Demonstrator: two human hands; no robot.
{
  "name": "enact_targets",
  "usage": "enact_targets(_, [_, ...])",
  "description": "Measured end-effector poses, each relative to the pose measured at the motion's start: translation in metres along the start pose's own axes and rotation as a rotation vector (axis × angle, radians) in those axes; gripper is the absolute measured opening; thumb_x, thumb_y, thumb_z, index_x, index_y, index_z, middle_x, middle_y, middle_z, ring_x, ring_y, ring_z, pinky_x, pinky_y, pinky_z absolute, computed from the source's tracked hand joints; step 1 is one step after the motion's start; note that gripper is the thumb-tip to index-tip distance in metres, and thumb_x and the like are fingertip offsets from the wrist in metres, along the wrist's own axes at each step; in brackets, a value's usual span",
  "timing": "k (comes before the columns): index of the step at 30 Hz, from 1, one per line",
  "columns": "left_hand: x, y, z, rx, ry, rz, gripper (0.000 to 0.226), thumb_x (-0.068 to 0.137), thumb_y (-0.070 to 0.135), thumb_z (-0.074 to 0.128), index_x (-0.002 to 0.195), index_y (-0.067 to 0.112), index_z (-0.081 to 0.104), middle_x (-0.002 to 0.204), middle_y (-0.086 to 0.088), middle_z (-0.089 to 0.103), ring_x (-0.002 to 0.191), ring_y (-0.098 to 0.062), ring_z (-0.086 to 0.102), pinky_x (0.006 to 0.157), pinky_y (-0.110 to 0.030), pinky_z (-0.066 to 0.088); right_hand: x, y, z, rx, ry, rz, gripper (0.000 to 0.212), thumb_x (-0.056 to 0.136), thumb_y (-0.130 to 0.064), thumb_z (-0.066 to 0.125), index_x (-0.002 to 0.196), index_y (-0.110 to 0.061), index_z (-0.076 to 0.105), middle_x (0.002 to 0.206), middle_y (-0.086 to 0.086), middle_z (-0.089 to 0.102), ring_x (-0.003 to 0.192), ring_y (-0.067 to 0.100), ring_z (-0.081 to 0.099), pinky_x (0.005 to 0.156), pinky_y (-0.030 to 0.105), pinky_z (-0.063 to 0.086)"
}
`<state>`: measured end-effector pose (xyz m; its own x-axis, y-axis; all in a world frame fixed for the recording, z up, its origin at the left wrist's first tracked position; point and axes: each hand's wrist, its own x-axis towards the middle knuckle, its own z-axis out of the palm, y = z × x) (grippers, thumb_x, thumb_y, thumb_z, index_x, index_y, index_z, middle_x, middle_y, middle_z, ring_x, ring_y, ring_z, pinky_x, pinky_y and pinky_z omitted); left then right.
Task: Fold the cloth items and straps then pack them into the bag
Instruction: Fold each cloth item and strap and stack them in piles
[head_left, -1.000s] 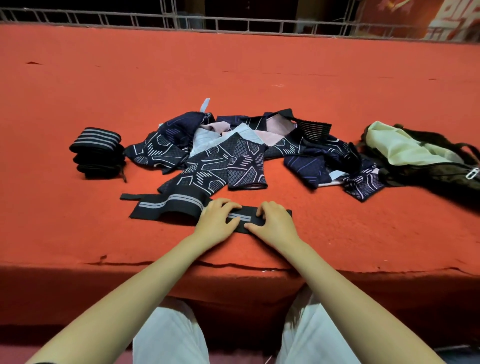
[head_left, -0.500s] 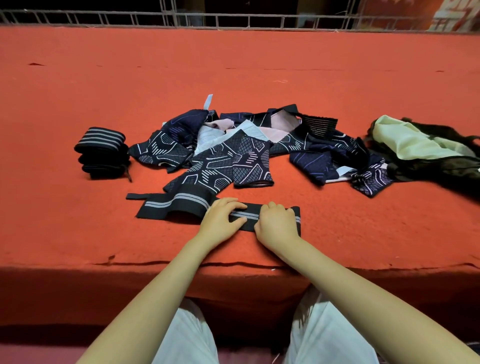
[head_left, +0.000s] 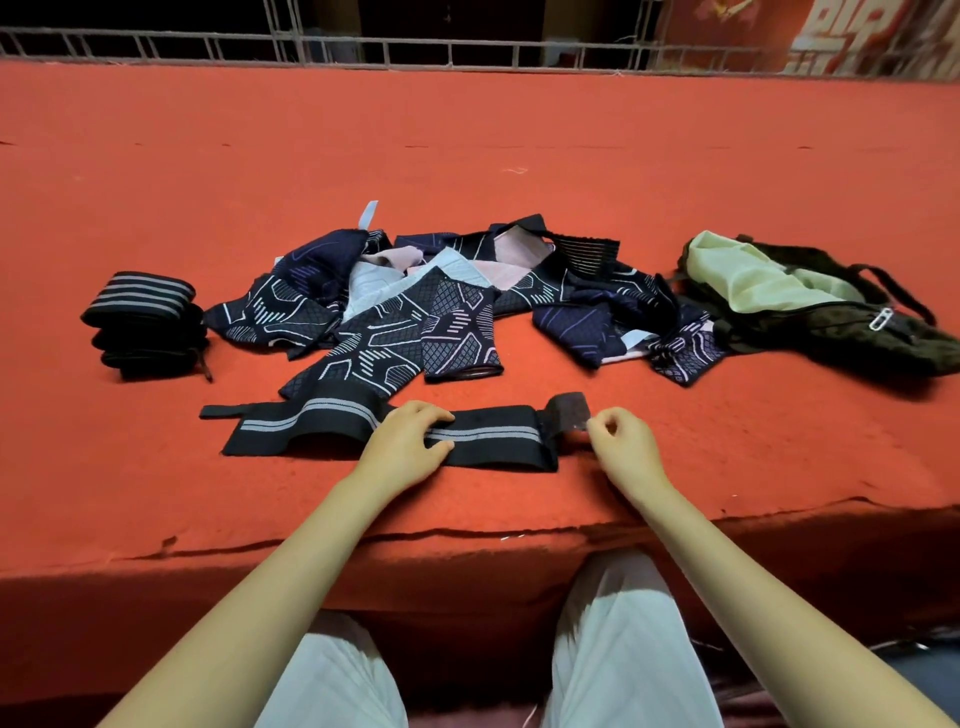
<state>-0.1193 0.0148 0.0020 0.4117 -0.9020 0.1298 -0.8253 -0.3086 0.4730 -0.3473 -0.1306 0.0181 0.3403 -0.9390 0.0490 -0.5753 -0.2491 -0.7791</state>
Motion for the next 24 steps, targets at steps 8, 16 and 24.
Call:
enact_targets(8, [-0.002,0.064,0.02,0.028,-0.029,0.183,0.038,0.091,0.043,0.052,0.128,0.032,0.055,0.121,0.003,0.054,0.116,-0.02,0.044,0.102,-0.039,0.038,0.0,-0.01,-0.001,0.302,-0.09,0.113,0.023,0.091,-0.03,0.037,0.075,-0.015,0.046,0.066,0.006,0.056,0.048,0.014,0.051,0.045,0.027,0.039])
enact_targets(16, [0.0,0.078,0.045,0.073,0.025,0.151,0.031,0.091,0.038,0.052,0.121,0.043,0.058,0.121,0.012,0.052,0.116,-0.015,0.042,0.095,-0.033,0.03,-0.011,0.002,0.002,0.156,-0.072,-0.026,0.05,0.072,-0.066,0.063,0.1,-0.025,0.058,0.072,-0.004,0.06,0.064,0.013,0.058,0.059,0.036,0.048])
enact_targets(24, [0.008,0.042,0.007,0.181,0.105,0.033,0.035,0.088,0.037,0.055,0.122,0.033,0.058,0.121,0.003,0.054,0.12,-0.021,0.042,0.104,-0.042,0.029,0.01,0.007,0.003,0.026,0.058,0.081,0.028,0.089,-0.022,0.056,0.067,-0.005,0.055,0.072,0.015,0.057,0.073,0.03,0.057,0.062,0.033,0.032])
